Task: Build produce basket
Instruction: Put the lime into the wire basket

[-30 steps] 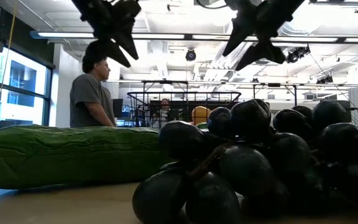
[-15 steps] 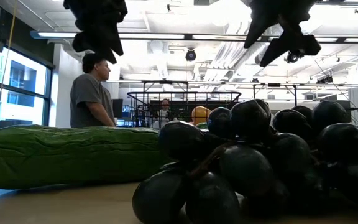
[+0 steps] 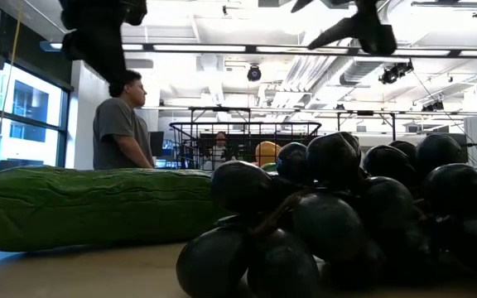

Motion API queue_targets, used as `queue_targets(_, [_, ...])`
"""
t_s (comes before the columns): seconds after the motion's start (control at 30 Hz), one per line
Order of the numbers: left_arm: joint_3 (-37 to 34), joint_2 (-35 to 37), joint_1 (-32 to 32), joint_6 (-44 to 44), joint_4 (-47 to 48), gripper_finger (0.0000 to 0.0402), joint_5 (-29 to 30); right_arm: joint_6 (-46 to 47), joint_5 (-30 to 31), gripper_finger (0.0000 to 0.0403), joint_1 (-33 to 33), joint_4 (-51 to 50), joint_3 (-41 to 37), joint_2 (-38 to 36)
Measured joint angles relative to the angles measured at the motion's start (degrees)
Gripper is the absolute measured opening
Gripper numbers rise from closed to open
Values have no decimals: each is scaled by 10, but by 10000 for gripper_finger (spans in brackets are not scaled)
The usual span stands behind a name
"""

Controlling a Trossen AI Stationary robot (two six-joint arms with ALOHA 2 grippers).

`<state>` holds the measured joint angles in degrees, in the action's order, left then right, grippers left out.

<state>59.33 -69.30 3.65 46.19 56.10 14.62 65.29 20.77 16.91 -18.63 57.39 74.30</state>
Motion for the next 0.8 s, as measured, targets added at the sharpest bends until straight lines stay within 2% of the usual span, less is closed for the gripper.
queue_targets(0.2, [0,0,32,31,11,170,0,-69,0,216,0,120,0,44])
queue_targets(0.33, [0,0,37,55,12,170,-1,-141,-11,216,0,164,0,66])
queue_targets(0.8, [0,0,35,117,11,170,-20,-415,-104,219,-1,155,0,91])
